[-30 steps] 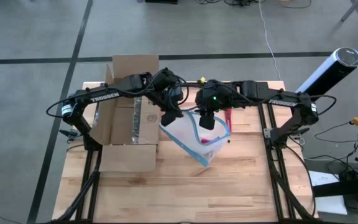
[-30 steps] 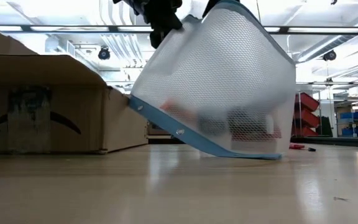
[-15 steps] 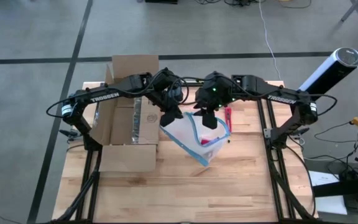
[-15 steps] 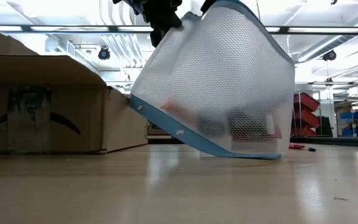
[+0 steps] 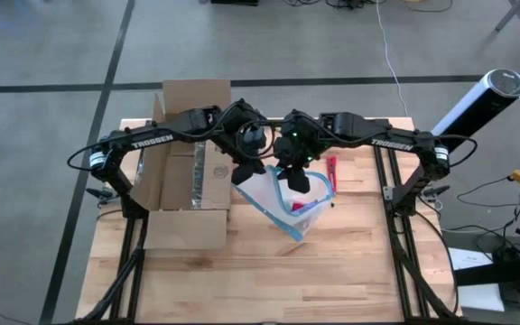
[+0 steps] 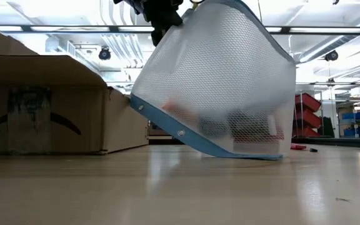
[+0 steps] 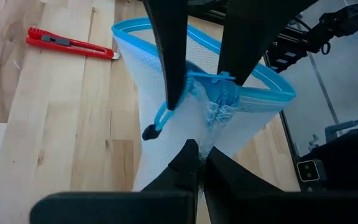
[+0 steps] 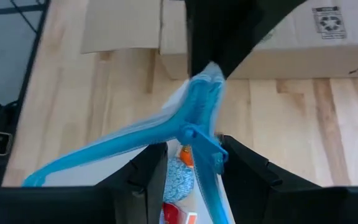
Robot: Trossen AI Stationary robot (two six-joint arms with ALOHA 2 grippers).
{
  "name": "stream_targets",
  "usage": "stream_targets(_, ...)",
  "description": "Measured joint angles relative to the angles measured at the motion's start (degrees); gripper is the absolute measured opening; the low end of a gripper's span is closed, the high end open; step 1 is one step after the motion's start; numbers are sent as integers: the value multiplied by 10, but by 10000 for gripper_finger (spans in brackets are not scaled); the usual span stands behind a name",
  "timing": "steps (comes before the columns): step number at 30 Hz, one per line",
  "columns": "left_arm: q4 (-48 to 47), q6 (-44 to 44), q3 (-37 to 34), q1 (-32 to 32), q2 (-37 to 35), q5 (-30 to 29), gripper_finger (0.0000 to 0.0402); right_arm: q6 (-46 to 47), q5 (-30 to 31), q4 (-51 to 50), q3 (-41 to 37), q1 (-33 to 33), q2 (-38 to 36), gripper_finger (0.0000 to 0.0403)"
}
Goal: Unpack boxes
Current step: Close the blue transparent zip bag
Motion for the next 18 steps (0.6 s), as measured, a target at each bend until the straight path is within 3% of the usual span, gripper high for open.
stream_targets(15, -1, 4, 0, 0, 0, 0, 0, 9, -42, -6, 0, -4, -11, 8)
stream_targets(18, -1, 5, 0, 0, 0, 0, 0, 10, -42, -13, 0, -4, -12, 3)
